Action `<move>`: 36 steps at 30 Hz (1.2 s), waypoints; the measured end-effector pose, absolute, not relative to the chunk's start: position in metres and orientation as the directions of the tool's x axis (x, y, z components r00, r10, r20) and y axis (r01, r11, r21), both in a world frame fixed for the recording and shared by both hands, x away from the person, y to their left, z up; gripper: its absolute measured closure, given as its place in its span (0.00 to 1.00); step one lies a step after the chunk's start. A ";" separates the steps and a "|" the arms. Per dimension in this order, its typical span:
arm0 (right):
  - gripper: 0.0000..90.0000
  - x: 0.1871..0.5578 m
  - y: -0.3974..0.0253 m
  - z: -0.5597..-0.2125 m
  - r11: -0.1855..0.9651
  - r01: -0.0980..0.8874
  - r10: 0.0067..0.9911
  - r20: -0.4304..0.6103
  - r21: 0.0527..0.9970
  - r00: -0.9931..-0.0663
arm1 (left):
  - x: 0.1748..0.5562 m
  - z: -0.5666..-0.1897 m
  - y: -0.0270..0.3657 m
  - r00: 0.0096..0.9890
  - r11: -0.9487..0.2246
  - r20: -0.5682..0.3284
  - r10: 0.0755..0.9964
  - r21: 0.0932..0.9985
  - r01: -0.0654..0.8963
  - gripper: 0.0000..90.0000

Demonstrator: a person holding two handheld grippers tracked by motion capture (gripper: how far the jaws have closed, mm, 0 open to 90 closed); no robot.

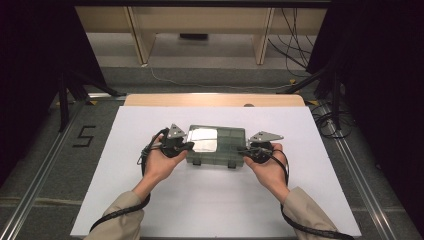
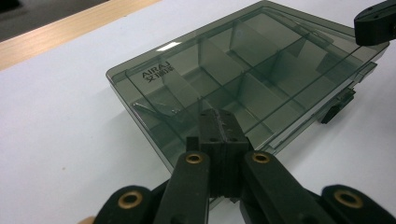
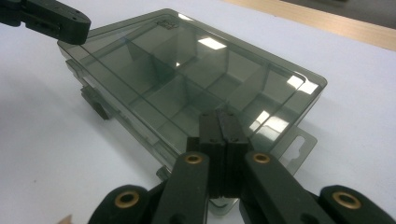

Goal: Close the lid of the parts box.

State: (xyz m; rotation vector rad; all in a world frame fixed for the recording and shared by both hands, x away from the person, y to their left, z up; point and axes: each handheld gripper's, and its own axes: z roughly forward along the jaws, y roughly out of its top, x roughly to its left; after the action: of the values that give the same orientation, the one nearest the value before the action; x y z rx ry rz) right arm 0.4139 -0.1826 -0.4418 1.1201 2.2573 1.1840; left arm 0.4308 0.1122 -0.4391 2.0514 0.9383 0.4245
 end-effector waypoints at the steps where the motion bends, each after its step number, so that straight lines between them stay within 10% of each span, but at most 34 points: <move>1: 1.00 0.413 -0.182 -0.442 0.334 0.491 0.782 0.055 0.805 -0.621 | 0.431 -0.439 0.112 0.665 -0.385 -0.031 0.746 0.795 0.469 1.00; 36: 1.00 0.416 -0.182 -0.452 0.348 0.502 0.780 0.052 0.792 -0.624 | 0.433 -0.453 0.111 0.666 -0.381 -0.060 0.744 0.780 0.497 1.00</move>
State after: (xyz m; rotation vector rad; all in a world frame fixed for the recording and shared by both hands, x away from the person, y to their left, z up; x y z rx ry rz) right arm 0.4161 -0.1824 -0.4523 1.1332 2.2817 1.1603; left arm 0.4329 0.1107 -0.4528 2.0607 0.9572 0.3835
